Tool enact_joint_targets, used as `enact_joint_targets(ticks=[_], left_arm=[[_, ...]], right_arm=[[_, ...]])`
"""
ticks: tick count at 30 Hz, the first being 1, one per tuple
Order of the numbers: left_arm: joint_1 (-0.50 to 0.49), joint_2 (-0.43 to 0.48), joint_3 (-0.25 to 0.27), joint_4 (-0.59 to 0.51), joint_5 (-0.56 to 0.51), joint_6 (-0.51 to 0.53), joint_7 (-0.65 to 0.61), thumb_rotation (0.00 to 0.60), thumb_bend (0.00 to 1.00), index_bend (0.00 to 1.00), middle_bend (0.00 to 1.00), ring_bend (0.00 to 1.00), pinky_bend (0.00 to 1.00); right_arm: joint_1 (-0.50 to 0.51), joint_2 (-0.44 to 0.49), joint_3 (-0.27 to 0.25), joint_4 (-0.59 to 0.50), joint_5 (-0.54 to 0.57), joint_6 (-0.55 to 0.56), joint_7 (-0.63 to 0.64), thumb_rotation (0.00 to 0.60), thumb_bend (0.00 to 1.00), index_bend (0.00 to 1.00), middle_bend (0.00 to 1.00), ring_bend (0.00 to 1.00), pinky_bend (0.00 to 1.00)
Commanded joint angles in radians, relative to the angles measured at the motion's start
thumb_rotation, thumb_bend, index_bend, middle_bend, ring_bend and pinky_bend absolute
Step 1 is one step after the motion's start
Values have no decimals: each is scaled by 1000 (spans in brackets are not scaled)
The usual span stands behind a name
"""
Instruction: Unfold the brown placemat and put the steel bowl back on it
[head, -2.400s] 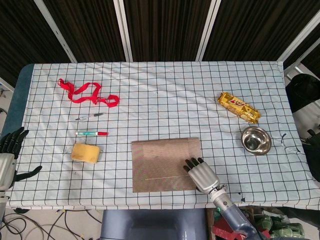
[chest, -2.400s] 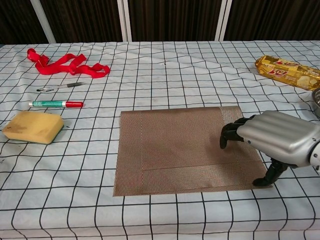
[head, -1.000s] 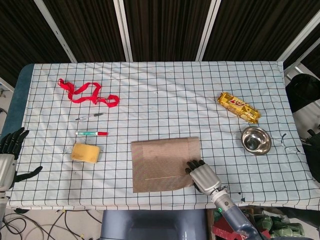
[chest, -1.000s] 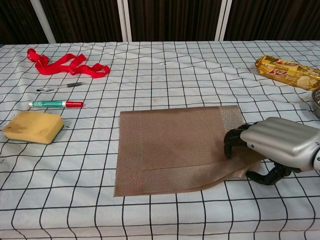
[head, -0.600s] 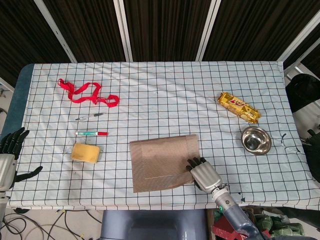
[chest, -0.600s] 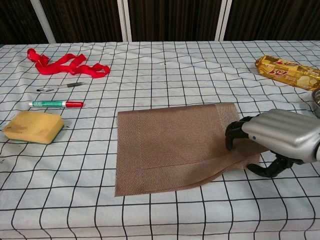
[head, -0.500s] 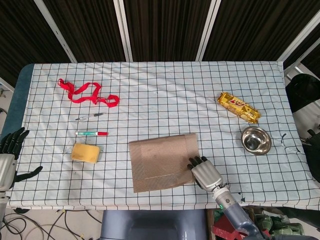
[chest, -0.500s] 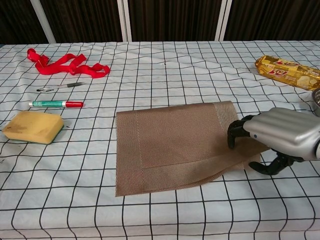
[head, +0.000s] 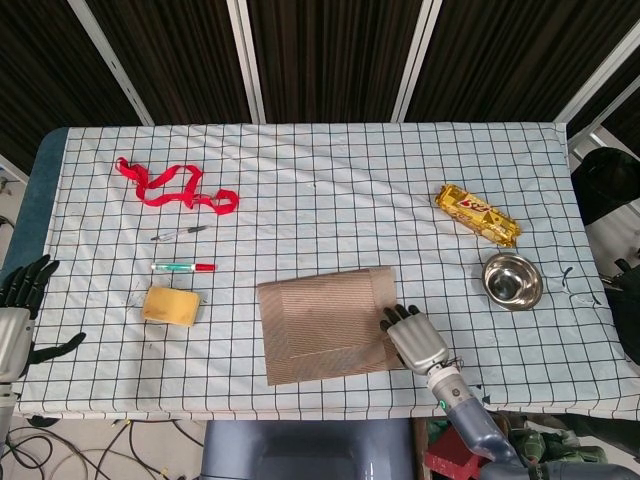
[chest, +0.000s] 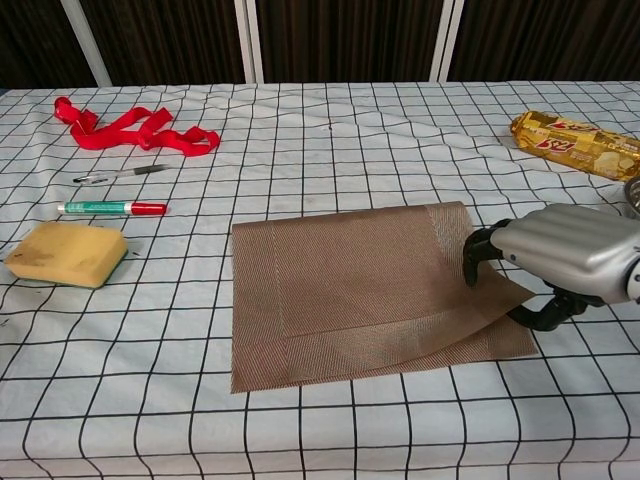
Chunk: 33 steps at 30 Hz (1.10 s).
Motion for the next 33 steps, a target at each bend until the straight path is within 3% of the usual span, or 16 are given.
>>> enact_joint_targets(ticks=[1, 4, 10, 20, 28, 33], left_arm=[[0, 0, 0, 0, -1, 0, -1, 600, 13, 0, 0, 0, 0], [-1, 0, 0, 1, 0, -2, -1, 600, 13, 0, 0, 0, 0], [-1, 0, 0, 1, 0, -2, -2, 600, 13, 0, 0, 0, 0], [-1, 1, 1, -1, 1, -2, -5, 600, 13, 0, 0, 0, 0], [-1, 3, 0, -2, 0, -3, -9, 600, 13, 0, 0, 0, 0], [-1, 8, 0, -8, -1, -5, -23, 600, 13, 0, 0, 0, 0]], right_arm=[[1, -5, -8, 7, -13, -1, 15, 600, 448, 435, 196, 170, 245], [-1, -7, -15, 11, -37, 0, 36, 600, 423, 551, 242, 201, 256], [-10, -13, -27, 20, -127, 19, 119, 600, 386, 687, 331, 232, 261], [-24, -2, -46, 8, -210, 29, 216, 600, 432, 743, 363, 238, 261], [-20, 30, 9, -106, -87, -14, 311, 600, 458, 748, 373, 239, 261], [2, 34, 97, -146, 74, -53, 396, 600, 458, 757, 383, 239, 261]])
